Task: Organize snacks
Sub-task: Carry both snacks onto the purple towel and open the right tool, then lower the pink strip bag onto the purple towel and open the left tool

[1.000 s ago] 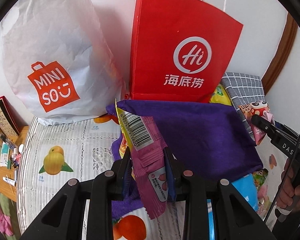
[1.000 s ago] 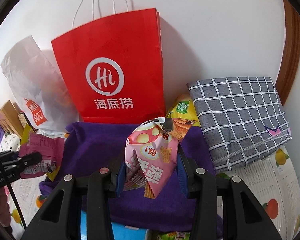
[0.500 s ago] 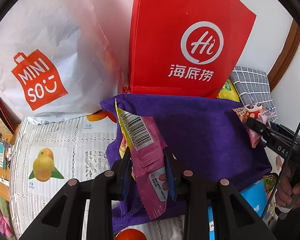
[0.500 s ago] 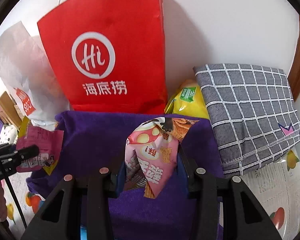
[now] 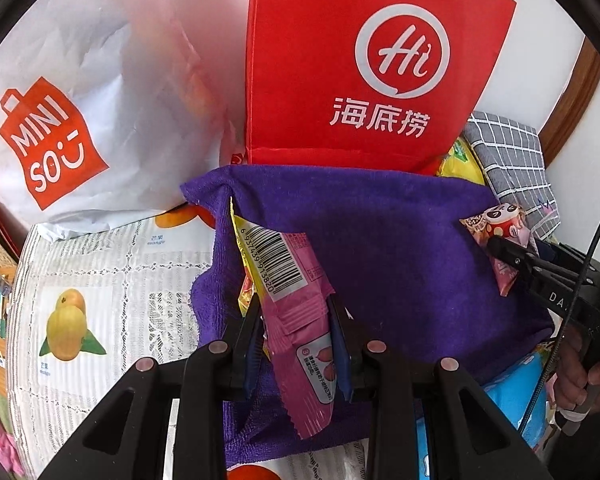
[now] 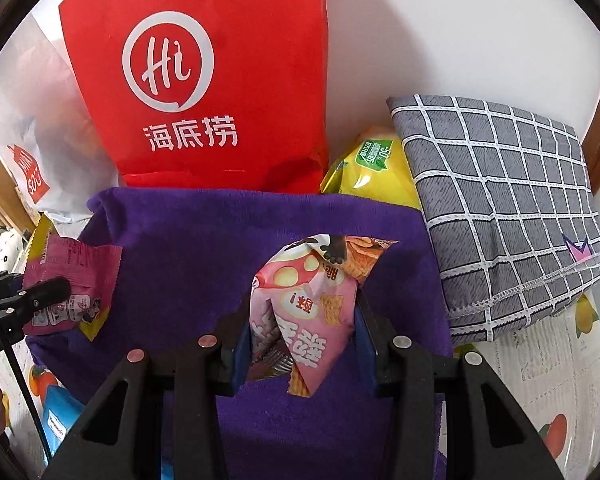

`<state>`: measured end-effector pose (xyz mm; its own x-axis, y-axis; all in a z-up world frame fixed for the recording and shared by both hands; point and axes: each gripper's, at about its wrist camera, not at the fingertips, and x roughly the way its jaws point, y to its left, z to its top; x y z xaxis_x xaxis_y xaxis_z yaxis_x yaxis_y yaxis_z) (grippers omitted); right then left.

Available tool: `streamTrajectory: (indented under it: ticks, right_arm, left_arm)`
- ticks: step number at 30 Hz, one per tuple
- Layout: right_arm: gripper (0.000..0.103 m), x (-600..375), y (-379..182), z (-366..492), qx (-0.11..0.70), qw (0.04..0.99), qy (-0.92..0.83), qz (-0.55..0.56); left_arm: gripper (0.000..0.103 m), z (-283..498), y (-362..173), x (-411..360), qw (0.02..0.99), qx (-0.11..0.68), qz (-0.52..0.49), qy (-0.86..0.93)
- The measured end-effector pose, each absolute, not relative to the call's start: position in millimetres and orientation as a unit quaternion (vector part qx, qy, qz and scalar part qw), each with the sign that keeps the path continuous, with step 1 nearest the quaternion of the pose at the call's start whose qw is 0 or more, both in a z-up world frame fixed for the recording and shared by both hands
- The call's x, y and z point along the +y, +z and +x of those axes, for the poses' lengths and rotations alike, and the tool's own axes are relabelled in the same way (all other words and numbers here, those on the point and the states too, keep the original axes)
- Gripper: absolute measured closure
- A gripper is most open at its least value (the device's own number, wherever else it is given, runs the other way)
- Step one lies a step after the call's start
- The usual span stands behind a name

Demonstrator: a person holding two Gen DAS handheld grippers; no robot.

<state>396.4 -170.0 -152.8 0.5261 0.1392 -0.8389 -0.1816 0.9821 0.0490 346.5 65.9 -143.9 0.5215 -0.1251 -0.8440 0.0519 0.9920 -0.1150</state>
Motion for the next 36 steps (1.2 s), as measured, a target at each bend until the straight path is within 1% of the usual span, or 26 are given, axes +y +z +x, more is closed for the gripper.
streamTrajectory:
  ticks: [5,13,14,18,23,25,26,27,29,36]
  right_arm:
    - [0.059,-166,-156,397,0.479,0.873,0.078,-0.049]
    - [0.059,-165,-157,398,0.479,0.873,0.075,-0.059]
    - [0.058,-164,-157,398,0.477,0.873,0.074,-0.063]
    - [0.045,-163,-151,394,0.468,0.878,0.076,-0.065]
    - [0.044,-164,-138,388,0.454,0.886,0.081,-0.058]
    - [0.042,-164,-131,385,0.448,0.888,0.085,-0.054]
    - [0.04,-164,-128,384,0.446,0.889,0.086,-0.052]
    - [0.039,-163,-125,382,0.443,0.891,0.088,-0.049]
    - [0.038,-163,-118,377,0.436,0.894,0.091,-0.045]
    - [0.036,-161,-97,356,0.425,0.9,0.092,-0.036]
  left_arm:
    - [0.074,347,-144,63,0.872,0.487,-0.032,-0.05]
    - [0.073,347,-145,63,0.871,0.487,-0.031,-0.05]
    - [0.073,347,-145,62,0.871,0.487,-0.03,-0.05]
    - [0.073,347,-144,62,0.871,0.487,-0.029,-0.052]
    - [0.072,347,-141,60,0.871,0.488,-0.032,-0.056]
    - [0.067,345,-137,59,0.872,0.486,-0.034,-0.057]
    - [0.06,344,-136,59,0.872,0.484,-0.034,-0.058]
    - [0.048,343,-133,59,0.873,0.483,-0.035,-0.059]
    - [0.039,340,-126,58,0.878,0.474,-0.03,-0.057]
    - [0.038,325,-104,56,0.888,0.455,-0.021,-0.063]
